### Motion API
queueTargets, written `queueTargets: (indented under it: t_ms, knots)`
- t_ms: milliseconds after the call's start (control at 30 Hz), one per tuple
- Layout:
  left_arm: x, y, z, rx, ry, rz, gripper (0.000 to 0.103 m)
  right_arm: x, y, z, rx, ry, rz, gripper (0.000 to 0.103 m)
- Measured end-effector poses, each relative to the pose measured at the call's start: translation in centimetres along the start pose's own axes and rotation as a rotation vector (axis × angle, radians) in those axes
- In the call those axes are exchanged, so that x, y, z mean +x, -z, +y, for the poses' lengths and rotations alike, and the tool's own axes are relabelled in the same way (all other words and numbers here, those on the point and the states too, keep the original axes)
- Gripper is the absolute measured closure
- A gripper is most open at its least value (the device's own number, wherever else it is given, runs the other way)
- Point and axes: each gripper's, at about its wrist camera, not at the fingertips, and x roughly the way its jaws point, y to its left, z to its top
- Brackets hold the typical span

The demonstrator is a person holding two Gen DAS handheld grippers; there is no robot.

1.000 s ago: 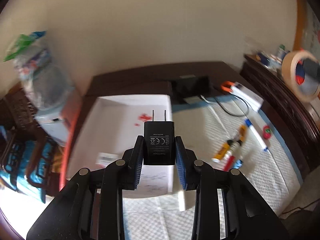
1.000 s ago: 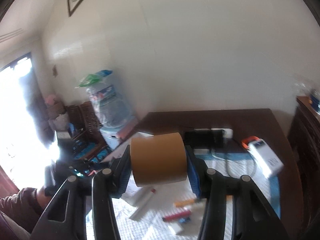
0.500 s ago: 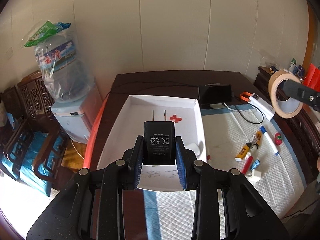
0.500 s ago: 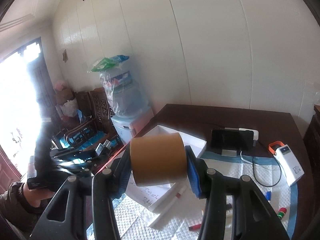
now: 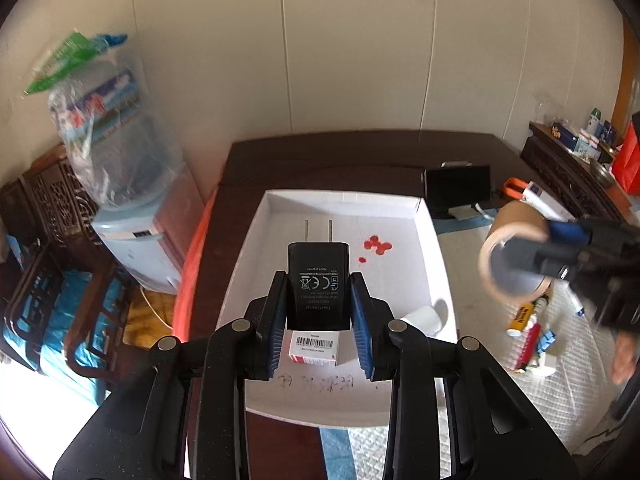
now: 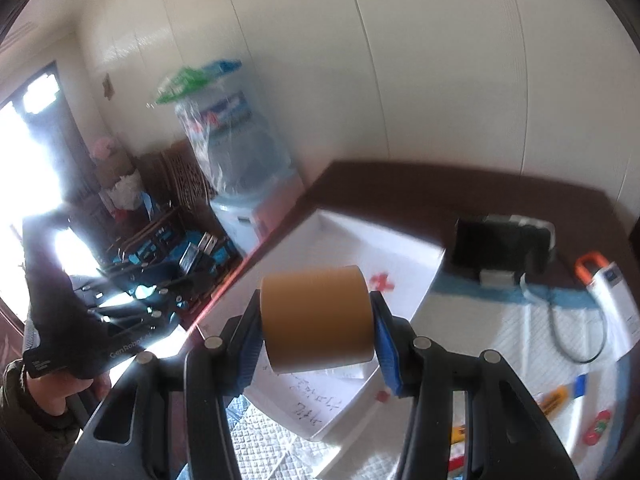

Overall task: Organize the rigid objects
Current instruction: 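Place the charger plug in the tray while the right drops the tape there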

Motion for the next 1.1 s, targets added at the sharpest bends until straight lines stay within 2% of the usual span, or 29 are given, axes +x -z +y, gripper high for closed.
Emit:
queueTargets:
  t_ms: [233,400,467,533,567,600,633,700,733,933,1100]
  knots:
    - [7.5,-0.4,1.6,-0.089,0.091,0.133,0.074,6.7,1.0,-1.3,0.041,0.048,0.124,0.053]
    - [10.4,-0.2,2.3,-0.15,0.101,0.172,0.073,9.5,1.2,-2.2,0.073,0.071,0.164,0.053]
    - [11.2,-0.1,2.7,-0.169,0.099,0.18,0.061,10.2,1.2,-2.5,0.074,0.078,0.175,0.053]
    - [11.6,0.0,3.2,-0.198,0.093,0.171,0.014,10.7,1.2,-2.7,0.074,0.095,0.179,0.052]
    - [11.6,0.1,3.5,-0.21,0.083,0.155,0.009,10.8,1.2,-2.9,0.077,0.104,0.177,0.051]
    - [11.4,0.1,3.9,-0.223,0.068,0.131,0.003,10.8,1.3,-3.0,0.082,0.1,0.173,0.046]
    - [11.1,0.2,4.4,-0.241,0.048,0.112,0.0,10.7,1.3,-3.1,0.084,0.096,0.172,0.025]
    - [10.6,0.3,5.4,-0.276,0.016,0.093,0.0,10.4,1.5,-3.1,0.076,0.106,0.146,0.004]
    - [10.3,0.4,5.9,-0.295,0.005,0.082,0.0,10.3,1.5,-3.0,0.068,0.114,0.133,0.0]
    - [7.7,1.2,6.9,-0.336,-0.011,0.04,0.0,9.2,1.8,-2.4,0.066,0.128,0.103,0.0]
    - [5.8,1.4,5.5,-0.305,0.002,0.027,0.0,7.3,2.4,-1.8,0.069,0.128,0.078,0.0]
